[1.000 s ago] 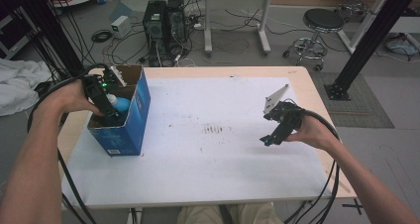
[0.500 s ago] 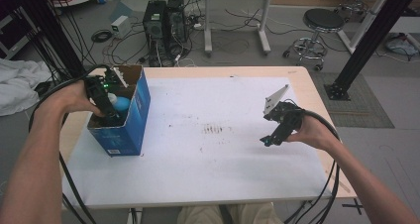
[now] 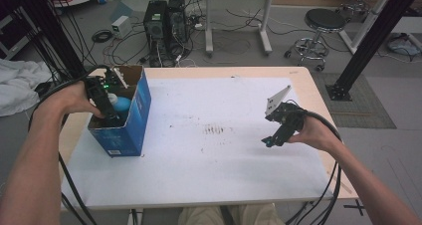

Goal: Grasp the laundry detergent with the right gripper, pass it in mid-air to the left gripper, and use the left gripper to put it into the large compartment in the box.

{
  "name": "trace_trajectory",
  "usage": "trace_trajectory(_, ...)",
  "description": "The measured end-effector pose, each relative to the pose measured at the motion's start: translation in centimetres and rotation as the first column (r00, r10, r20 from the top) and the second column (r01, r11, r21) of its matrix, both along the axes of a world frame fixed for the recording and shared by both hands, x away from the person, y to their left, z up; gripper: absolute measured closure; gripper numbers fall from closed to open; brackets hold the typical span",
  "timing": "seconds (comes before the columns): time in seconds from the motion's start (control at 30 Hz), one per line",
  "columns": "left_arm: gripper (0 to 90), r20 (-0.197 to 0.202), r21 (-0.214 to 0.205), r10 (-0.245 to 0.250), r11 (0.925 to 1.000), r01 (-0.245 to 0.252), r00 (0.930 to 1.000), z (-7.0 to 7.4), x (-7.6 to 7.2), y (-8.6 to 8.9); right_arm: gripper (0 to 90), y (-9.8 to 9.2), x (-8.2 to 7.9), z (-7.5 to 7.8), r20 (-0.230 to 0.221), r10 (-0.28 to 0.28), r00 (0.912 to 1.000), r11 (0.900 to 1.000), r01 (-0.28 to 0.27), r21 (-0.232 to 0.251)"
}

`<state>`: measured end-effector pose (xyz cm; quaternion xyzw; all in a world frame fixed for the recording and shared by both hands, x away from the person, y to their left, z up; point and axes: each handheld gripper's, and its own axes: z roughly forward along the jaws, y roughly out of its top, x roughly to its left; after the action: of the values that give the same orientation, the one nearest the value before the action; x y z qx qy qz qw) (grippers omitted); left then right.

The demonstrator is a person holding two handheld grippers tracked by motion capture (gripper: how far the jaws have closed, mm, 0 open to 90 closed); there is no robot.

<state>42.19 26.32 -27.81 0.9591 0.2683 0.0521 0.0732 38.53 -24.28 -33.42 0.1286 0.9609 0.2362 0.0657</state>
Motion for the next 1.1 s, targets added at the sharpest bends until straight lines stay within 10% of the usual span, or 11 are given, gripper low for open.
trace_trajectory(0.77, 22.6, 0.066, 0.000, 0.011, 0.9999, -0.011, 0.9978, 2.5, -0.7, 0.7, 13.2, 0.2, -0.3, 0.1, 0.002, -0.001, 1.0000, 1.0000, 0.001, -0.002)
trace_trajectory(1.1, 21.5, 0.189, -0.006, 0.013, 0.9999, -0.012, 0.9819, 5.1, -1.0, 0.3, 13.2, 0.0, -0.4, 0.2, 0.007, -0.006, 1.0000, 1.0000, 0.006, -0.002)
